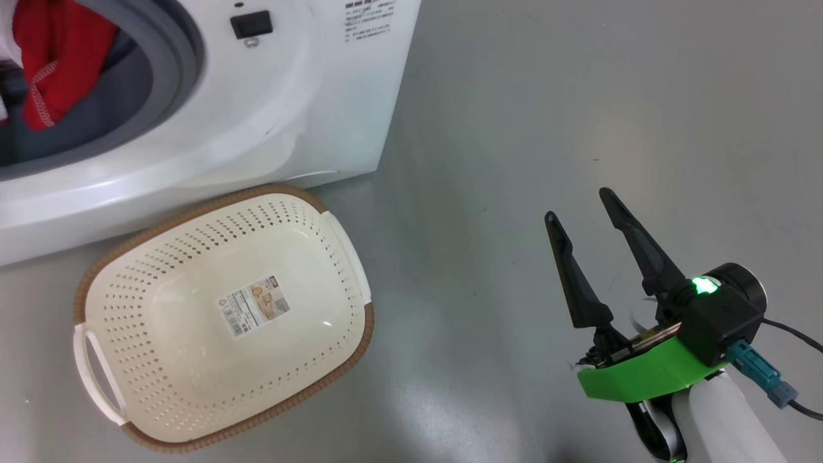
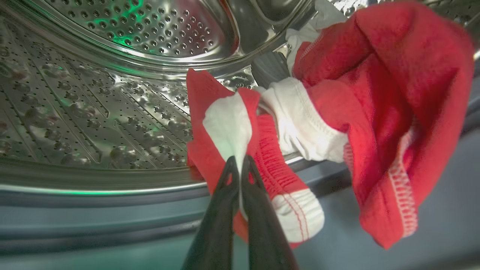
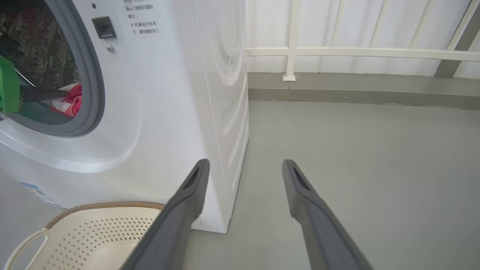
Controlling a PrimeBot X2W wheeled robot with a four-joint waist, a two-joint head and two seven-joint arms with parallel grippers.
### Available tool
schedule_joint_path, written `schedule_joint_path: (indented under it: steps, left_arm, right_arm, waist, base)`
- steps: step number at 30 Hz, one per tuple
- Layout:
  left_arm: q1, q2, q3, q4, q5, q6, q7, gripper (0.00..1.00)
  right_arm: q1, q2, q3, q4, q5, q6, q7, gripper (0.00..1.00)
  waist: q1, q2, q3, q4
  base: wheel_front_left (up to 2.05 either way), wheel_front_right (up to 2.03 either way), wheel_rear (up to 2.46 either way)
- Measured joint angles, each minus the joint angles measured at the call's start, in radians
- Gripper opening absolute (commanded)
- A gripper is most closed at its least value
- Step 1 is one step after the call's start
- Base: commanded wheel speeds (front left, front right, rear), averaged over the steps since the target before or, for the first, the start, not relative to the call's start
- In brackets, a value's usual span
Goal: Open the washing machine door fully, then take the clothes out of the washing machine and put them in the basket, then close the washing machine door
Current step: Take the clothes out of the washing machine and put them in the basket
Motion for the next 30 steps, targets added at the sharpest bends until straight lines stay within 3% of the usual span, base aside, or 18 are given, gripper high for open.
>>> schedule_joint_path:
  steps: [11, 18, 25, 30]
  left_arm:
    - [0.056, -0.026, 0.097, -0.056, -0.15, -0.029, -0.061, 0.0]
    - [0.152, -0.052, 0.153, -0.175, -0.214, -0.041, -0.087, 0.0]
    - [0.29, -0.063, 0.282, -0.38, -0.197, -0.037, -0.087, 0.0]
    - [0.416, -0.114, 0.383, -0.503, -0.156, -0.035, -0.087, 0.0]
  right_arm:
    - [0.0, -0.001, -0.017, 0.017, 0.0, 0.0, 0.0, 1.0]
    - [0.001, -0.001, -0.026, 0.041, -0.002, 0.0, 0.0, 1.0]
    - [0.006, -0.002, -0.044, 0.058, -0.002, 0.0, 0.0, 1.0]
    - [0.026, -0.002, -0.046, 0.077, -0.002, 0.0, 0.0, 1.0]
  waist:
    - [0.0, 0.0, -0.038, 0.023]
    - [0.0, 0.0, -0.083, 0.054]
    - [0.0, 0.0, -0.139, 0.081]
    - [0.0, 0.0, -0.191, 0.095]
  base:
    - [0.0, 0.0, 0.0]
    - [0.0, 0.0, 0.0]
    - [0.0, 0.0, 0.0]
    - [0.0, 0.0, 0.0]
